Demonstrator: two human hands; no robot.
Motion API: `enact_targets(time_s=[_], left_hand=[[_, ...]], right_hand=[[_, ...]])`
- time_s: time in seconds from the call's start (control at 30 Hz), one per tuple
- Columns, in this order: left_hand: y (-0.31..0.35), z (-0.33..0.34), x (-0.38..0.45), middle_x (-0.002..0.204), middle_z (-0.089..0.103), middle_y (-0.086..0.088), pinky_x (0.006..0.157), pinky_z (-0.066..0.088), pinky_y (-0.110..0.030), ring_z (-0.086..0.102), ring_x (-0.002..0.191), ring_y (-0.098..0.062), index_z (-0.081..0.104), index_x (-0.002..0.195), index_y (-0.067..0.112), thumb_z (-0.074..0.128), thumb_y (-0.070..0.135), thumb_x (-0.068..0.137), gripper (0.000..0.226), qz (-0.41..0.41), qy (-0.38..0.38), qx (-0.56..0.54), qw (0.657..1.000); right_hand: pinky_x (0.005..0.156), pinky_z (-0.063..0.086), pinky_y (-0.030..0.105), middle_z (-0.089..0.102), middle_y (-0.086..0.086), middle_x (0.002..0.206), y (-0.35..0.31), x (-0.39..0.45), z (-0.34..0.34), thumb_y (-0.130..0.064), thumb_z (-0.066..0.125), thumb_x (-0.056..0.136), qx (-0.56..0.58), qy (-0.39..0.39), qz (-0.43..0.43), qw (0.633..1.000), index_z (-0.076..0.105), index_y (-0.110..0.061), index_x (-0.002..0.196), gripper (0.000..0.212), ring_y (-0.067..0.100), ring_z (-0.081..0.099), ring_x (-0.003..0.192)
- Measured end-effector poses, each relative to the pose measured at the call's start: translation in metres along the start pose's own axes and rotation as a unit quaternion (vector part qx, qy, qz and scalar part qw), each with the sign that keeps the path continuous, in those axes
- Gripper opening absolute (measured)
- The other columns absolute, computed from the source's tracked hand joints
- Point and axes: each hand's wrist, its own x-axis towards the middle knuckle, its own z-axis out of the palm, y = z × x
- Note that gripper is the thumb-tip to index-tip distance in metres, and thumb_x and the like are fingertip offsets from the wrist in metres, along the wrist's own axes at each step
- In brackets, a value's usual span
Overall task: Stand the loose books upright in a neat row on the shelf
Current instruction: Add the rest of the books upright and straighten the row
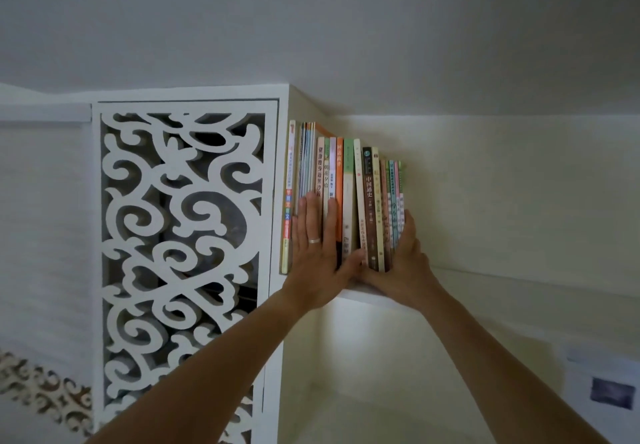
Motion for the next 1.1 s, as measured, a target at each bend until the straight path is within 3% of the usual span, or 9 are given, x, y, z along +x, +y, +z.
enact_targets(time_s=[0.1, 0.27, 0.33, 0.43, 0.5, 0.6, 0.73, 0.93, 1.1], left_hand=[[-0.015, -0.001, -0.002, 0.168, -0.018, -0.023, 0.127, -0.010, -0.054, -0.019, 0.156, -0.041, 0.012, 0.163, 0.008, 0.037, 0.066, 0.098, 0.091, 0.043, -0.032, -0.002, 0.999], [-0.021, -0.003, 0.002, 0.167, -0.017, -0.027, 0.125, -0.006, -0.060, -0.018, 0.155, -0.045, 0.011, 0.163, 0.008, 0.025, 0.075, 0.097, 0.096, 0.067, -0.065, 0.020, 0.995], [-0.023, -0.010, -0.001, 0.168, -0.011, -0.026, 0.126, 0.001, -0.061, -0.013, 0.156, -0.044, 0.020, 0.162, 0.005, 0.033, 0.063, 0.102, 0.084, 0.084, -0.044, 0.010, 0.995], [-0.025, -0.024, -0.009, 0.170, 0.005, -0.023, 0.125, 0.017, -0.062, 0.000, 0.159, -0.039, 0.031, 0.159, 0.007, 0.043, 0.042, 0.107, 0.064, 0.113, -0.019, 0.005, 0.993], [-0.028, -0.030, -0.011, 0.169, 0.013, -0.021, 0.124, 0.022, -0.062, 0.008, 0.159, -0.036, 0.032, 0.159, 0.007, 0.041, 0.039, 0.107, 0.061, 0.129, 0.011, 0.056, 0.990], [-0.029, -0.027, -0.007, 0.169, 0.010, -0.023, 0.127, 0.014, -0.060, 0.005, 0.159, -0.038, 0.027, 0.160, 0.006, 0.043, 0.047, 0.105, 0.071, 0.076, 0.031, 0.091, 0.992], [-0.031, -0.018, -0.006, 0.170, 0.006, -0.024, 0.127, 0.011, -0.061, 0.002, 0.158, -0.041, 0.024, 0.160, 0.004, 0.056, 0.062, 0.095, 0.093, 0.057, 0.017, 0.115, 0.992], [-0.035, -0.018, -0.007, 0.170, 0.005, -0.024, 0.124, 0.015, -0.063, 0.001, 0.158, -0.042, 0.022, 0.161, 0.005, 0.056, 0.062, 0.095, 0.093, 0.069, 0.014, 0.129, 0.989], [-0.035, -0.013, -0.005, 0.169, 0.007, -0.026, 0.125, 0.016, -0.062, 0.005, 0.157, -0.043, 0.024, 0.160, 0.003, 0.034, 0.069, 0.099, 0.090, 0.060, -0.002, 0.157, 0.986]], right_hand=[[0.106, 0.046, 0.063, 0.031, 0.005, 0.159, -0.004, -0.005, -0.001, -0.092, 0.076, 0.042, -0.004, -0.015, 0.006, 1.000, -0.022, -0.046, 0.153, 0.155, 0.037, 0.046, 0.137], [0.108, 0.047, 0.056, 0.033, -0.007, 0.159, -0.004, -0.003, -0.006, -0.077, 0.088, 0.048, 0.066, -0.050, -0.008, 0.996, -0.021, -0.049, 0.152, 0.154, 0.020, 0.046, 0.141], [0.111, 0.046, 0.052, 0.035, -0.011, 0.158, -0.009, -0.006, -0.012, -0.068, 0.087, 0.063, 0.092, -0.076, -0.018, 0.993, -0.018, -0.051, 0.152, 0.139, 0.016, 0.044, 0.142], [0.113, 0.041, 0.036, 0.037, -0.014, 0.153, -0.014, -0.012, -0.021, -0.047, 0.067, 0.095, 0.146, -0.108, 0.006, 0.983, -0.011, -0.049, 0.154, 0.098, 0.012, 0.044, 0.139], [0.107, 0.043, 0.028, 0.044, -0.013, 0.145, -0.011, -0.011, -0.025, -0.038, 0.065, 0.098, 0.152, -0.100, 0.006, 0.983, -0.007, -0.042, 0.156, 0.093, 0.008, 0.049, 0.130], [0.090, 0.045, 0.018, 0.054, -0.014, 0.131, -0.006, -0.009, -0.026, -0.037, 0.072, 0.093, 0.126, -0.068, 0.005, 0.990, 0.003, -0.036, 0.157, 0.095, 0.007, 0.058, 0.116], [0.087, 0.048, 0.019, 0.058, -0.009, 0.132, -0.005, -0.008, -0.021, -0.045, 0.078, 0.086, 0.084, -0.032, 0.001, 0.996, 0.013, -0.029, 0.156, 0.098, 0.012, 0.063, 0.113], [0.113, 0.044, 0.040, 0.046, -0.007, 0.149, -0.003, -0.005, -0.026, -0.043, 0.094, 0.066, 0.033, -0.096, -0.003, 0.995, 0.008, -0.033, 0.157, 0.125, 0.014, 0.048, 0.135], [0.115, 0.043, 0.042, 0.043, -0.010, 0.150, -0.008, -0.009, -0.027, -0.045, 0.092, 0.068, 0.022, -0.105, -0.029, 0.994, 0.008, -0.034, 0.156, 0.122, 0.012, 0.045, 0.138]])
